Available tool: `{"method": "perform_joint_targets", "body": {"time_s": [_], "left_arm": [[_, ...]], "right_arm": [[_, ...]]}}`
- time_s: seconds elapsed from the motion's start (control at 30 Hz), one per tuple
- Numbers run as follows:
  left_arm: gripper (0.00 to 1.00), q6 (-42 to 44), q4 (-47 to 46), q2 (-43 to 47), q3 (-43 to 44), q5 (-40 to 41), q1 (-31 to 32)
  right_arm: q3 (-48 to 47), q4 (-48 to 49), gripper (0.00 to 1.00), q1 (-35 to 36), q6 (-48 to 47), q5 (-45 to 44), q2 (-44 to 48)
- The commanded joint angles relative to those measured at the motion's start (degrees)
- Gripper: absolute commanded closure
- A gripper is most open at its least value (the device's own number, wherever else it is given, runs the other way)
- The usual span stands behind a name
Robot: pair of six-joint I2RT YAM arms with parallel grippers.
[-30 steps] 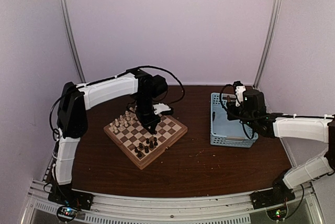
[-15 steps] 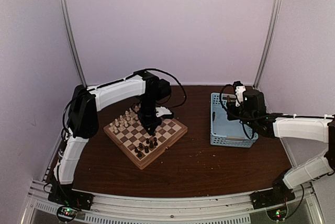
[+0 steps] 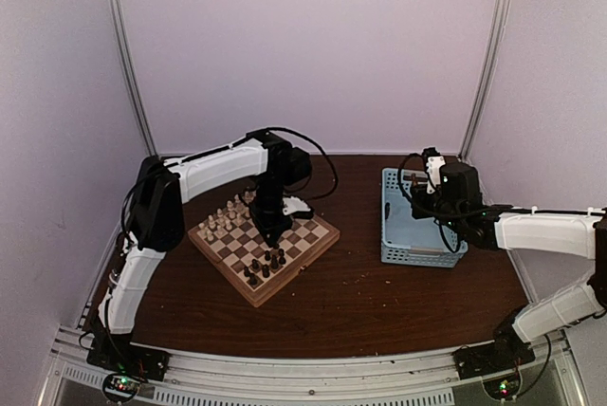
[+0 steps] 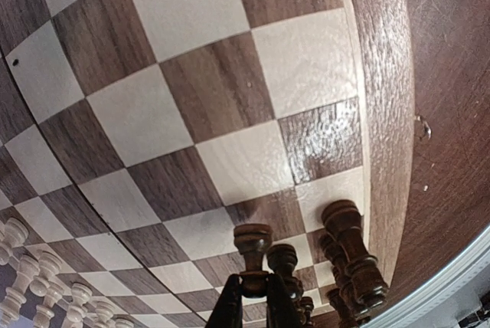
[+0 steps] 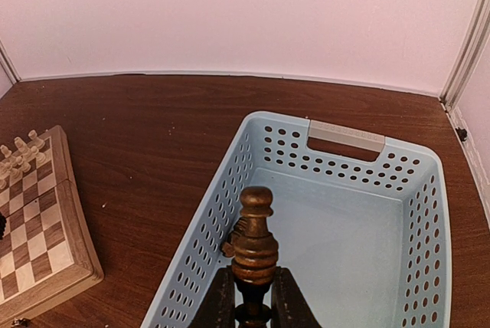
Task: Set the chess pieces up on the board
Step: Place the chess piece on the chessboard.
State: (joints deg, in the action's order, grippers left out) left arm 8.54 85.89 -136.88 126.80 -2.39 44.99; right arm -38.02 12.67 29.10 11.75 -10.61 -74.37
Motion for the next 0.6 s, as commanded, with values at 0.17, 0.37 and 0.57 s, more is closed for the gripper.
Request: {"method": "perform_joint_targets", "body": {"time_s": [0.17,0.37,0.57], "left_arm": [[0.92,0.55,2.75,-1.41,1.85,-1.62,-0.08],[0.92,0.41,4.15,-1.85,2.21,-1.99,-0.08],[0.91,-0.09,4.20,-2.81,3.24,-2.17,-0.08]], "right_arm": [[-1.72,-1.25,0.89,-0.27,-0.41,-1.54,-0.60],[-2.05,-1.59,0.89,-0.27,-0.42,-1.64,-0.82],[-2.36,-2.10,0.89,-0.31,-0.42,-1.60,-1.08]]}}
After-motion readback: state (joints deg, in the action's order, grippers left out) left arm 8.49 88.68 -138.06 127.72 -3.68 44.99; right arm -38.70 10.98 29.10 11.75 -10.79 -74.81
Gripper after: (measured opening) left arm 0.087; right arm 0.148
